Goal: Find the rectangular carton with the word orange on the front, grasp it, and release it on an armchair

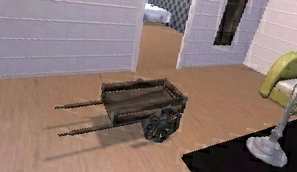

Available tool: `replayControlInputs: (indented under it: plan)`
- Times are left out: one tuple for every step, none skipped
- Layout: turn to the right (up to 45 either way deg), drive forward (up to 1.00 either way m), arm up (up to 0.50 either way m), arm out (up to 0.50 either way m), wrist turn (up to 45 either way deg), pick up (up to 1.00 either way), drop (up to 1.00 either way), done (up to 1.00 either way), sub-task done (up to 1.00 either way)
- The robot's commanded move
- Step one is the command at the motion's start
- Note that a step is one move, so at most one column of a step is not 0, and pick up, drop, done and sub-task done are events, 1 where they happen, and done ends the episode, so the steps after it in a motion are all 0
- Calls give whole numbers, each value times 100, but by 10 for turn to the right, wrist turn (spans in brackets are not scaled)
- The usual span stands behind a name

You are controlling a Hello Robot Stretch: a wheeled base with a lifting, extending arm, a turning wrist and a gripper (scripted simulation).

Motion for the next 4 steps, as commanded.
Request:
replayControlInputs:
  plan:
    - [0,0,0,0,-60,0,0,0,0]
    - [0,0,0,-46,0,0,0,0,0]
    - [-180,0,0,0,0,0,0,0,0]
    - [0,75,0,0,0,0,0,0,0]
